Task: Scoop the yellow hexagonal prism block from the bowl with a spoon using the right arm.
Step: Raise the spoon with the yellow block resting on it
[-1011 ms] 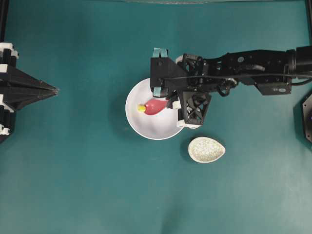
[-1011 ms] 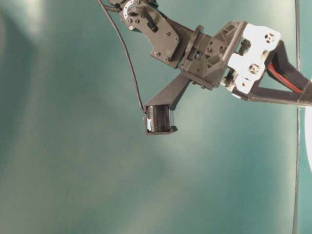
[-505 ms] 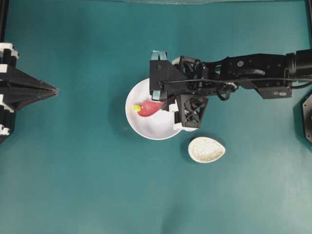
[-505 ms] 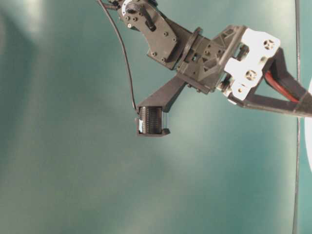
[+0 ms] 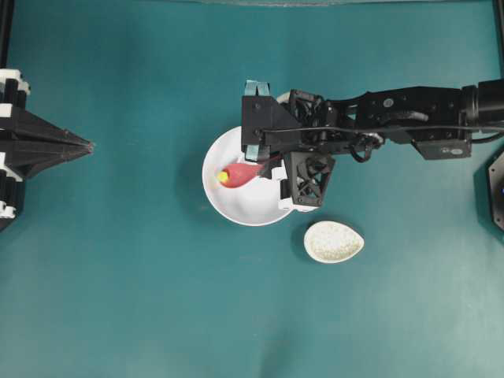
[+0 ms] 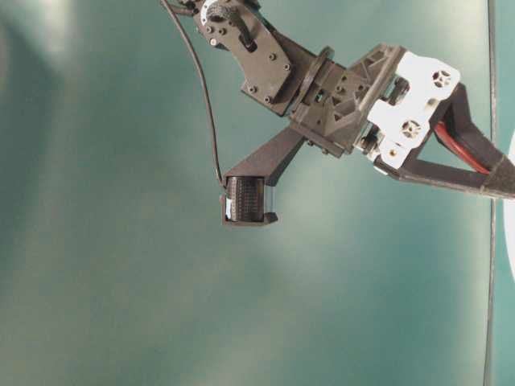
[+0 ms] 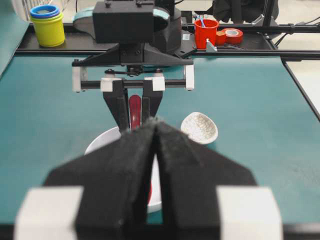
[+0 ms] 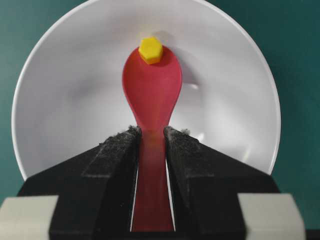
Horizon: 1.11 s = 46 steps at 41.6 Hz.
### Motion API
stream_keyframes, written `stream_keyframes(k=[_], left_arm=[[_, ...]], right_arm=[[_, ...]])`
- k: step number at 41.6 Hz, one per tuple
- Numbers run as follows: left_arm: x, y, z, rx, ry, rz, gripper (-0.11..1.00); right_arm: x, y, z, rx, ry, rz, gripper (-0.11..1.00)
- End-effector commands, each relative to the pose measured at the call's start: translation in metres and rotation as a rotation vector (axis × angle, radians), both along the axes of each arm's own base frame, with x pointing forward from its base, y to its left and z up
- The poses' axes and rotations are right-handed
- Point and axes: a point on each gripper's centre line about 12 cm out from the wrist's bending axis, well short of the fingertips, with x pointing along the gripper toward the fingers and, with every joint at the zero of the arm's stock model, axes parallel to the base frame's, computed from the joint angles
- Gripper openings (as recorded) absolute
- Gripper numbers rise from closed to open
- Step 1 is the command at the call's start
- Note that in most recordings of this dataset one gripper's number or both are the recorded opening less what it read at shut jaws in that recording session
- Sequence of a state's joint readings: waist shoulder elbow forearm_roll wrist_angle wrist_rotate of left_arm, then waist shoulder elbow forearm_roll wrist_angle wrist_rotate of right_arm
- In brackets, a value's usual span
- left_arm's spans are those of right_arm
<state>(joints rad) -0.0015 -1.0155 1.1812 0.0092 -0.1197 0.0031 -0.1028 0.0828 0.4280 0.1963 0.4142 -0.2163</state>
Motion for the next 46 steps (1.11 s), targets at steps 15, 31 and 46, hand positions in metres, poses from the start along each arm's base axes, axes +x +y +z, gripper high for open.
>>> stream_keyframes(k=[15,31,46], left_arm=[[0.003,0.000,0.009,-0.002,-0.020,-0.002,0.00],[0.003,0.000,0.009,-0.005,-0.018,0.000,0.00],[0.003,0.000,0.008,-0.006,-0.017,-0.002,0.00]], right_arm=[[0.000,0.001,0.033,-0.006,-0.093,-0.005,0.23],[-0.015,-0.002,0.050,-0.027,-0.263,-0.045,0.23],[-0.060,0.004,0.081,-0.078,-0.583,-0.086,0.23]])
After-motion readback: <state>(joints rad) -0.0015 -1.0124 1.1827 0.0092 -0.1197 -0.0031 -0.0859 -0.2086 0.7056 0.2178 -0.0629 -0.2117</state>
